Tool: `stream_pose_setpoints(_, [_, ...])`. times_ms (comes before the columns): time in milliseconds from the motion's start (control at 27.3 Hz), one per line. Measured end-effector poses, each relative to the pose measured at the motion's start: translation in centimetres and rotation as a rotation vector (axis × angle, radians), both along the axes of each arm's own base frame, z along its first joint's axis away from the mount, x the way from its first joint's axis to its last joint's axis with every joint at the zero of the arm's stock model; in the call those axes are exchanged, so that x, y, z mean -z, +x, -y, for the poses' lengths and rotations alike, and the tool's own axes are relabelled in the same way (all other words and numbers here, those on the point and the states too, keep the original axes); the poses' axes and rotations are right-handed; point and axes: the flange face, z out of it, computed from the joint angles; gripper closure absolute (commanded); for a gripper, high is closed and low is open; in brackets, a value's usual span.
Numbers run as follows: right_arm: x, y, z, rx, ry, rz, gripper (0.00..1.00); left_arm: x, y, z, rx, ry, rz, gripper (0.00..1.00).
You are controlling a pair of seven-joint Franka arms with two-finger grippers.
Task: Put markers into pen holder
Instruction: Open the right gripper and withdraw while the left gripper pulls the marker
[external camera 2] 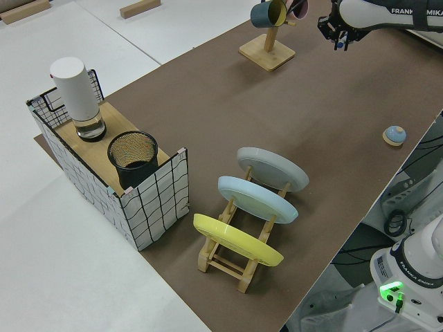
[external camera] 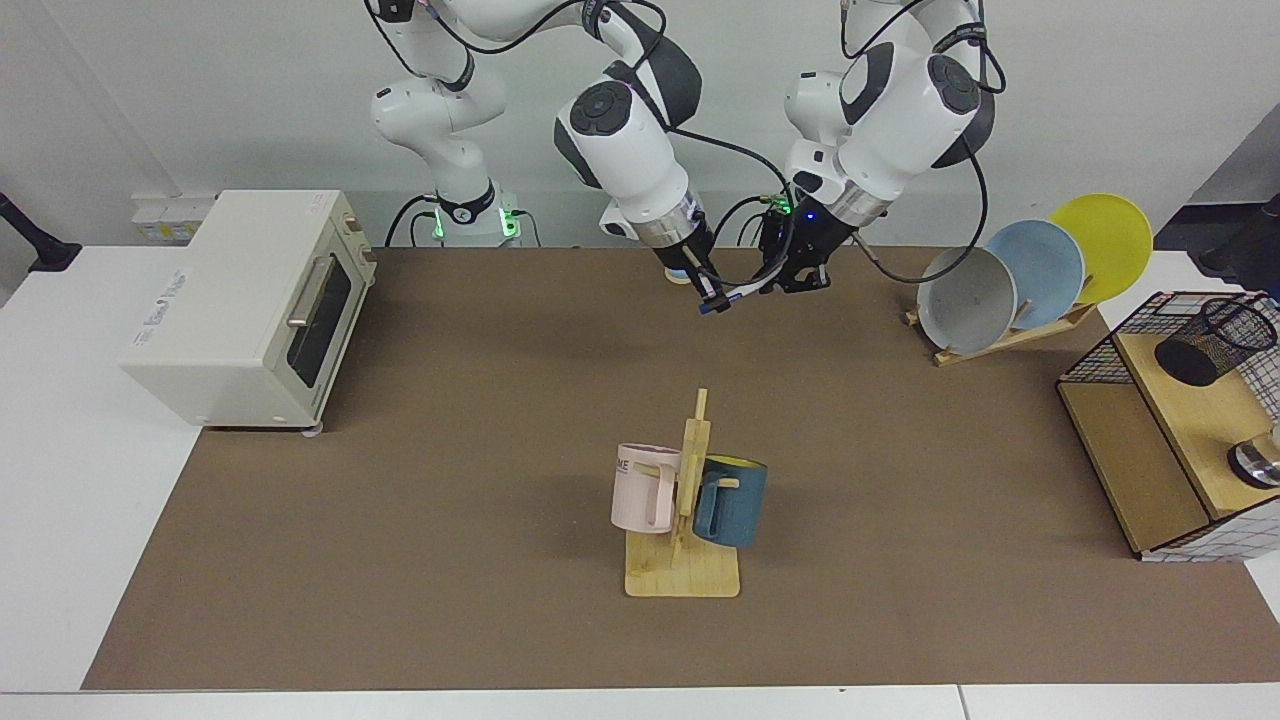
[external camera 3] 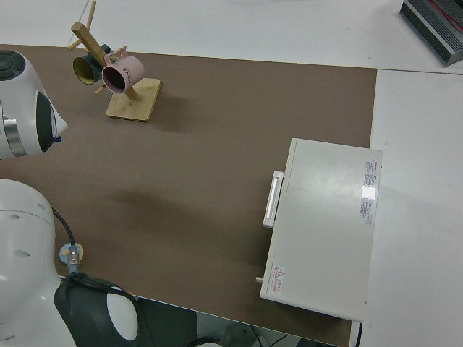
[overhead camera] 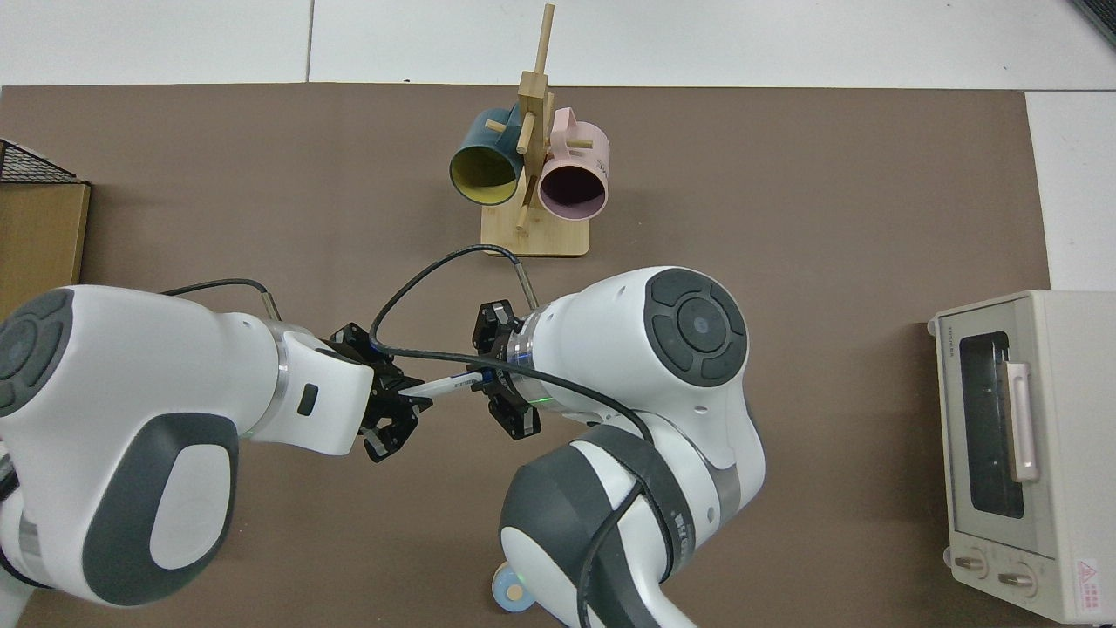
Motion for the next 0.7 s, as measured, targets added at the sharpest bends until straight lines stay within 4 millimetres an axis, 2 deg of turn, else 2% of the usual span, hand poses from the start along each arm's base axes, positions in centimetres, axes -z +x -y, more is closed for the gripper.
stream_pose_setpoints(220, [-0.4,0.0,0.0,-0.023,0.003,0.016,0.00,0.1,0.1,-0.4,0.000,0.024,0.006,1.00])
stream_pose_setpoints(403, [-0.9,0.4,1.4,-0.105,-0.009,0.037,0.00,0.3,0.2,-0.8,0.000,0.043,0.010,1.00])
stream_pose_setpoints(550, [-1.5,1.0,4.5,-0.244,-0.029,0.049,0.00,0.3,0.3,-1.2,0.004,0.066,0.017,1.00])
stream_pose_setpoints(696, [-2.3,2.3,8.9,-0.350,-0.041,0.065,0.00,0.4,0.4,-1.5,0.004,0.082,0.022,1.00])
